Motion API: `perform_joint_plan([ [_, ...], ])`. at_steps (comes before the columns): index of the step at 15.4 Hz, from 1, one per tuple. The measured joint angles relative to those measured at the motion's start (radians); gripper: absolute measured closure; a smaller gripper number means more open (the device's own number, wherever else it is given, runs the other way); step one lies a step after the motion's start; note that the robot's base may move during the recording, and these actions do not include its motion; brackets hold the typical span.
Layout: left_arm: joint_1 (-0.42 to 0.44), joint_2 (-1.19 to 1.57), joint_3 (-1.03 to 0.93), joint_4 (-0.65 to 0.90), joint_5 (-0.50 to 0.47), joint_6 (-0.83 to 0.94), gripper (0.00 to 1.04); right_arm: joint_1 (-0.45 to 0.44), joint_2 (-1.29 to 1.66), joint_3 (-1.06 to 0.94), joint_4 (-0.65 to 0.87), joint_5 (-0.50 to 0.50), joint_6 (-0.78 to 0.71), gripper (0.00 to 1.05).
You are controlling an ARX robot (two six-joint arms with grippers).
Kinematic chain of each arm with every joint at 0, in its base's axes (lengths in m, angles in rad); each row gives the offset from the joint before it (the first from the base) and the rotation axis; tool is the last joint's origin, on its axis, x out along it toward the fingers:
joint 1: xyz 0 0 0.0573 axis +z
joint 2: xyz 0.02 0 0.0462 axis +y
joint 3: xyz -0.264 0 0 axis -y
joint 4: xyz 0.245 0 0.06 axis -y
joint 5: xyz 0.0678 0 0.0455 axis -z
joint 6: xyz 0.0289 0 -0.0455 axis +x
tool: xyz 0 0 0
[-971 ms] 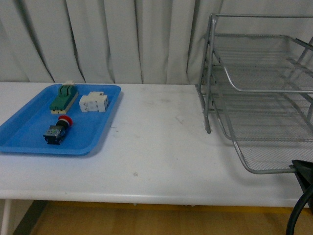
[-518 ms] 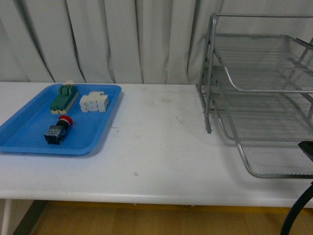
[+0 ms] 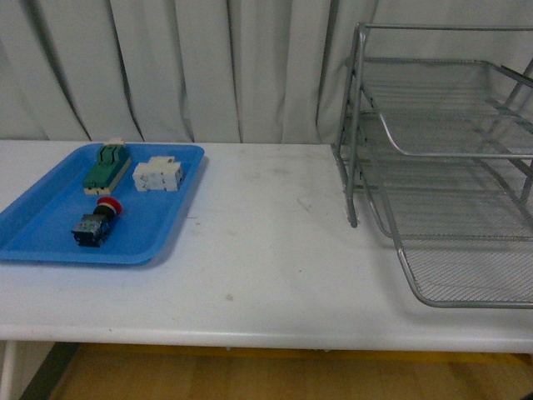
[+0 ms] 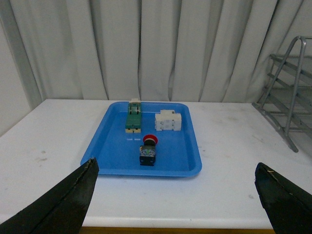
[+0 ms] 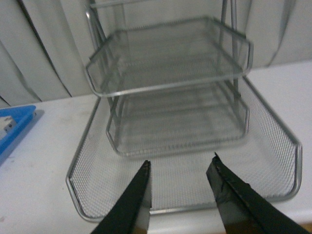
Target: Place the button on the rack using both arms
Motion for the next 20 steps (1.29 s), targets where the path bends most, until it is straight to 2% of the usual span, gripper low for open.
perform_joint_plan([
  [2, 0.0, 0.0, 0.0, 0.002, 0.0, 0.0, 0.07, -0.011, -0.084, -0.012, -0.014, -0.02, -0.062, 0.77],
  [4, 0.0, 0.0, 0.0, 0.001, 0.0, 0.0, 0.07, -0.027, -0.197, -0.014, -0.117, -0.035, -0.101, 0.95],
  [5, 0.0, 0.0, 0.0, 0.001, 0.0, 0.0, 0.07, -0.103, -0.347, -0.015, -0.24, -0.108, -0.12, 1.03],
  [6, 0.0, 0.0, 0.0, 0.001, 0.0, 0.0, 0.07, -0.121, -0.563, -0.016, -0.446, -0.121, -0.126, 1.03],
  [10, 0.0, 0.0, 0.0, 0.001, 0.0, 0.0, 0.07, -0.121, -0.87, -0.013, -0.765, -0.122, -0.127, 1.03],
  [13, 0.0, 0.0, 0.0, 0.001, 0.0, 0.0, 0.07, -0.121, -0.986, -0.013, -0.883, -0.122, -0.127, 1.03],
  [20, 0.0, 0.0, 0.0, 0.001, 0.0, 0.0, 0.07, -0.121, -1.152, -0.013, -1.042, -0.122, -0.127, 1.03],
])
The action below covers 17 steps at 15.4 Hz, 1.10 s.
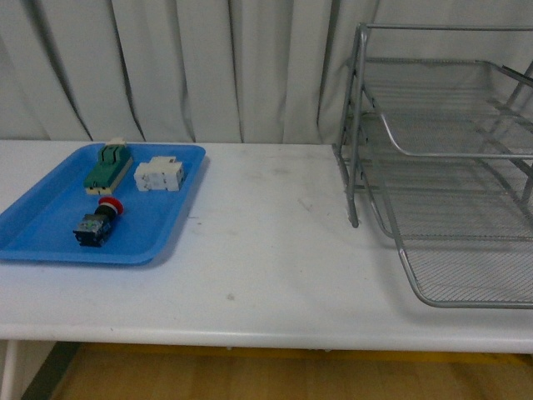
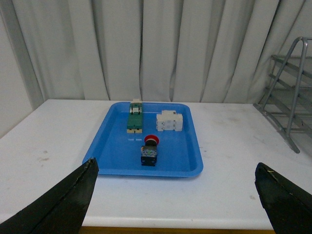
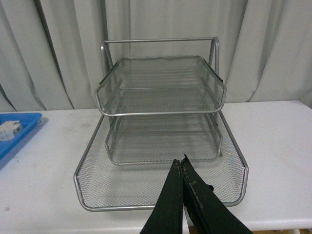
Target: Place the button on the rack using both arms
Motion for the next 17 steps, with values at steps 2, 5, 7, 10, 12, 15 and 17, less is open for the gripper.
perform_joint_plan([
  [2, 0.0, 0.0, 0.0, 0.0, 0.0, 0.0, 0.07, 0.0, -0.043, 0.0, -0.043, 0.0, 0.0, 1.03],
  [5, 0.0, 0.0, 0.0, 0.0, 0.0, 0.0, 0.07, 0.0, -0.124, 0.002, -0.148, 0.0, 0.0, 1.03],
  [7, 0.0, 0.0, 0.0, 0.0, 0.0, 0.0, 0.07, 0.0, -0.252, 0.003, -0.243, -0.003, 0.0, 1.03],
  [10, 0.0, 0.0, 0.0, -0.001, 0.0, 0.0, 0.07, 0.0, -0.251, 0.001, -0.261, -0.003, -0.003, 0.88],
  [12, -0.055, 0.057, 0.036, -0.1, -0.123, 0.02, 0.07, 0.0, -0.251, 0.001, -0.261, -0.002, -0.003, 0.66],
  [15, -0.108, 0.484, 0.132, 0.082, -0.212, 0.034, 0.07, 0.0, -0.251, 0.001, -0.261, -0.003, -0.003, 0.35],
  [17, -0.075, 0.905, 0.268, 0.257, -0.128, 0.025, 0.07, 0.0, -0.251, 0.001, -0.261, -0.003, -0.003, 0.08],
])
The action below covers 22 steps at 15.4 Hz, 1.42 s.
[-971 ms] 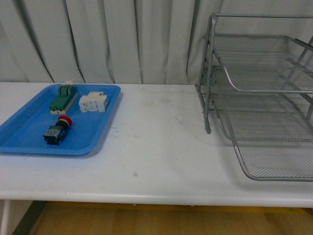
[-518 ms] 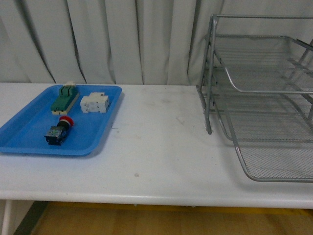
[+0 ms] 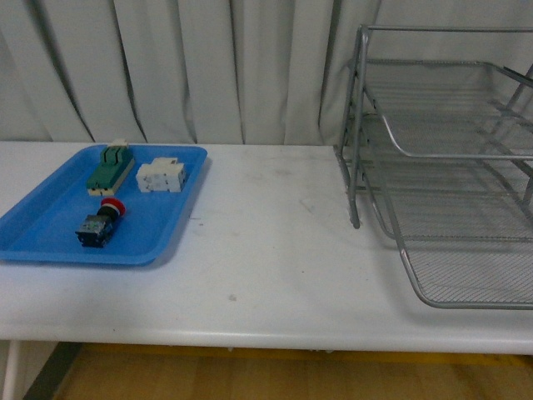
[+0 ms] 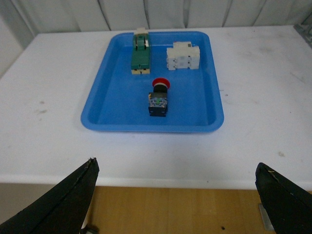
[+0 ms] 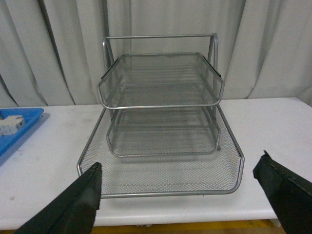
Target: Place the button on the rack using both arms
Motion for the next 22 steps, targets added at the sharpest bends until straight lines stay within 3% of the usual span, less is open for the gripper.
perform_joint_plan([
  [5, 0.053, 0.679, 0.325, 0.185, 0.122, 0.017, 0.07, 0.0, 0.0, 0.0, 0.0, 0.0, 0.0, 0.06],
  [16, 0.093, 1.236, 0.935, -0.094, 0.189, 0.066, 0.07, 0.0, 0.0, 0.0, 0.0, 0.0, 0.0, 0.06],
  [22, 0.133, 1.425, 1.135, -0.173, 0.185, 0.068, 0.07, 0.0, 0.0, 0.0, 0.0, 0.0, 0.0, 0.06],
])
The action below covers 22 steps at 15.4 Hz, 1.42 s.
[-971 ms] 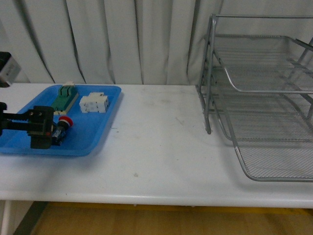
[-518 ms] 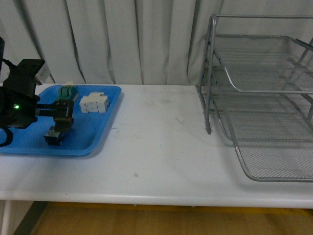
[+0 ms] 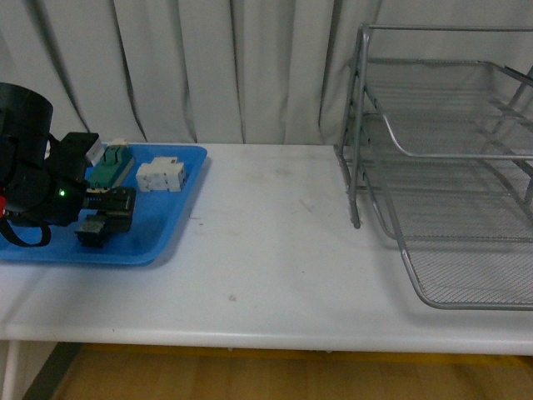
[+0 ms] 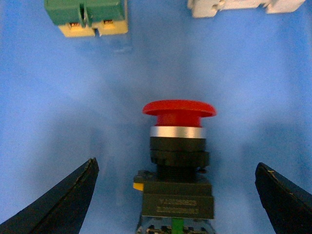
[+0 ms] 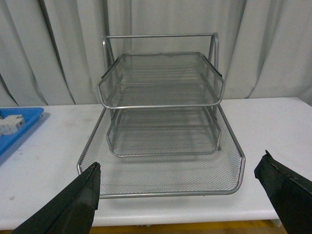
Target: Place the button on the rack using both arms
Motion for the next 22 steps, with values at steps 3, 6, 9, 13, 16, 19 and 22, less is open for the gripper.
perform_joint_plan([
  [3, 0.007, 0.023, 0.01, -0.008, 0.009, 0.001, 0.07, 0.0, 0.0, 0.0, 0.0, 0.0, 0.0, 0.06],
  [6, 0.007, 0.023, 0.026, -0.022, 0.003, -0.01, 0.29, 0.0, 0.0, 0.0, 0.0, 0.0, 0.0, 0.06],
  [9, 0.006, 0.029, 0.027, -0.037, 0.008, -0.022, 0.58, 0.0, 0.0, 0.0, 0.0, 0.0, 0.0, 0.06],
  [13, -0.009, -0.077, -0.135, 0.061, 0.014, -0.034, 0.68, 0.0, 0.0, 0.0, 0.0, 0.0, 0.0, 0.06],
  [16, -0.056, -0.357, -0.352, 0.146, -0.012, -0.04, 0.68, 0.0, 0.0, 0.0, 0.0, 0.0, 0.0, 0.06],
  [19, -0.145, -0.76, -0.633, 0.084, -0.093, -0.077, 0.68, 0.0, 0.0, 0.0, 0.0, 0.0, 0.0, 0.06],
  [22, -0.321, -1.212, -0.871, -0.198, -0.291, -0.172, 0.68, 0.0, 0.0, 0.0, 0.0, 0.0, 0.0, 0.06],
])
